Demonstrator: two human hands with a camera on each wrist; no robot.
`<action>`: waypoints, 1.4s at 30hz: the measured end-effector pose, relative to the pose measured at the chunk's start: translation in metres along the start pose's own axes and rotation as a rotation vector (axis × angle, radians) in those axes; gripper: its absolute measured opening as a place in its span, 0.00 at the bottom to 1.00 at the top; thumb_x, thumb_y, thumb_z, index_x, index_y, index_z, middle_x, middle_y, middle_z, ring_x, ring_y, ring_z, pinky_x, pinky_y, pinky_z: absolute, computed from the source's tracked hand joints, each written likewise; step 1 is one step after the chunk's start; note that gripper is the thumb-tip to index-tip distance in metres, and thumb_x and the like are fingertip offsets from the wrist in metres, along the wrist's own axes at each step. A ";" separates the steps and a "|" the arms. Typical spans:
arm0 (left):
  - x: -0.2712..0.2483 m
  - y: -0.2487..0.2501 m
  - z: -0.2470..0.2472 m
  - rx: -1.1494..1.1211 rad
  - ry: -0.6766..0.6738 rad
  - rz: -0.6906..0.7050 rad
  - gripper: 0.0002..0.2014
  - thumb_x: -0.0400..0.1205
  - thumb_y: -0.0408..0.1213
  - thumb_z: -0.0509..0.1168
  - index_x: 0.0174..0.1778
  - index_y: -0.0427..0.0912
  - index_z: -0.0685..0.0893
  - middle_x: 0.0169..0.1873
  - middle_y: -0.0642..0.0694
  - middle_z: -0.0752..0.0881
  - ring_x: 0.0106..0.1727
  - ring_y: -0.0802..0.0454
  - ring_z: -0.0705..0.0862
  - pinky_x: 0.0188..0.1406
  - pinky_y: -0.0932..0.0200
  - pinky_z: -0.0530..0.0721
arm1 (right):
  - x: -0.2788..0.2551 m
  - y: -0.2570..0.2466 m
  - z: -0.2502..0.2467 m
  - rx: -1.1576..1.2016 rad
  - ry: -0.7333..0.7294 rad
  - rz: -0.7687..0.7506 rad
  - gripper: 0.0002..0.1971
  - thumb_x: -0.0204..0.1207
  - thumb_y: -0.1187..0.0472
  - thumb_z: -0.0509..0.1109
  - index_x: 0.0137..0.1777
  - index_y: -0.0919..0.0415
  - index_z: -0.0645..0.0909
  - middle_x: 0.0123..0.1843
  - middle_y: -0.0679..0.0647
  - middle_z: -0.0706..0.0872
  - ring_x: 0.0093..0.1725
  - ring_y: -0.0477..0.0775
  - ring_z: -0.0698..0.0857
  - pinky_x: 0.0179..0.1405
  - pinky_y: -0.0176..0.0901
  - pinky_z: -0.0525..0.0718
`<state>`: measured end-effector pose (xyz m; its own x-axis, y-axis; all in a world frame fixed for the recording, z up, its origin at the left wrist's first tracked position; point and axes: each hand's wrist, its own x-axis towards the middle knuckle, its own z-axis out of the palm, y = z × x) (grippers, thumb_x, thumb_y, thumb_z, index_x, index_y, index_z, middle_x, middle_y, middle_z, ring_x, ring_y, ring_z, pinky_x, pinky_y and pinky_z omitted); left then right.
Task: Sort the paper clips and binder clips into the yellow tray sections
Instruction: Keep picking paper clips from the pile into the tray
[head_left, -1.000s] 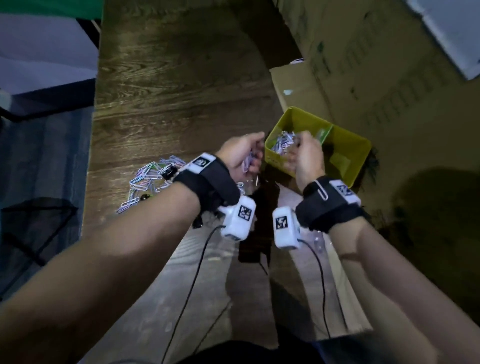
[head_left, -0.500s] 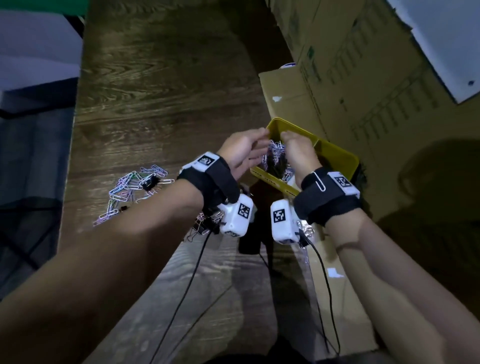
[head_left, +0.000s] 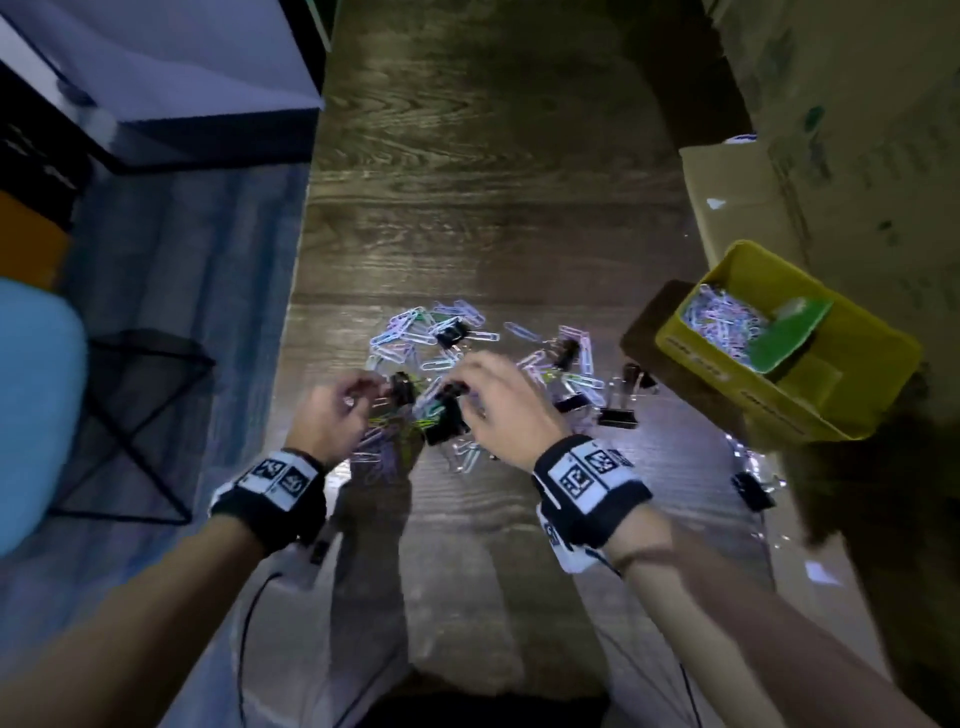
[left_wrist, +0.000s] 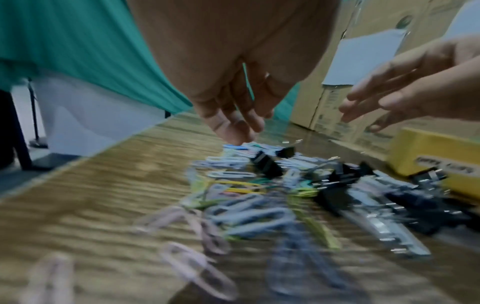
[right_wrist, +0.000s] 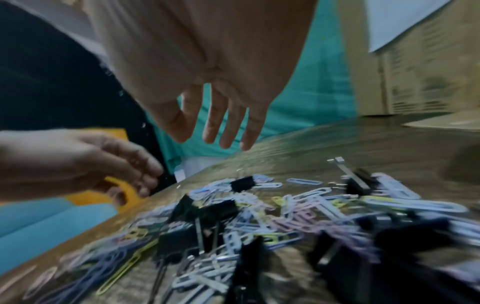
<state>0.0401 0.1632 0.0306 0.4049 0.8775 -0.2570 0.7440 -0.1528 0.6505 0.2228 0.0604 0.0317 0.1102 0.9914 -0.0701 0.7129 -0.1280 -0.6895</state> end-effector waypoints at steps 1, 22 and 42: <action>0.009 -0.012 -0.010 0.090 0.004 0.020 0.13 0.78 0.26 0.64 0.56 0.43 0.86 0.40 0.45 0.87 0.42 0.51 0.87 0.39 0.70 0.77 | 0.010 -0.007 0.016 -0.048 -0.067 -0.006 0.19 0.77 0.68 0.63 0.68 0.60 0.77 0.68 0.58 0.76 0.65 0.61 0.77 0.63 0.57 0.78; 0.026 -0.115 0.002 0.386 -0.457 0.672 0.25 0.83 0.37 0.51 0.78 0.44 0.64 0.80 0.47 0.59 0.81 0.47 0.52 0.77 0.36 0.49 | 0.028 -0.014 0.070 -0.559 0.001 0.226 0.25 0.70 0.69 0.66 0.69 0.63 0.76 0.73 0.64 0.72 0.74 0.65 0.69 0.73 0.60 0.64; -0.073 -0.098 0.030 -0.099 -0.265 0.257 0.37 0.75 0.26 0.58 0.80 0.45 0.54 0.82 0.48 0.49 0.82 0.55 0.46 0.81 0.59 0.48 | -0.035 -0.058 0.130 -0.505 -0.294 0.052 0.34 0.77 0.55 0.56 0.80 0.69 0.55 0.82 0.65 0.59 0.83 0.63 0.54 0.79 0.57 0.39</action>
<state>-0.0461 0.1005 -0.0358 0.7047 0.6662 -0.2441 0.5505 -0.2963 0.7805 0.0872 0.0370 -0.0195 0.0086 0.9400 -0.3410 0.9615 -0.1015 -0.2555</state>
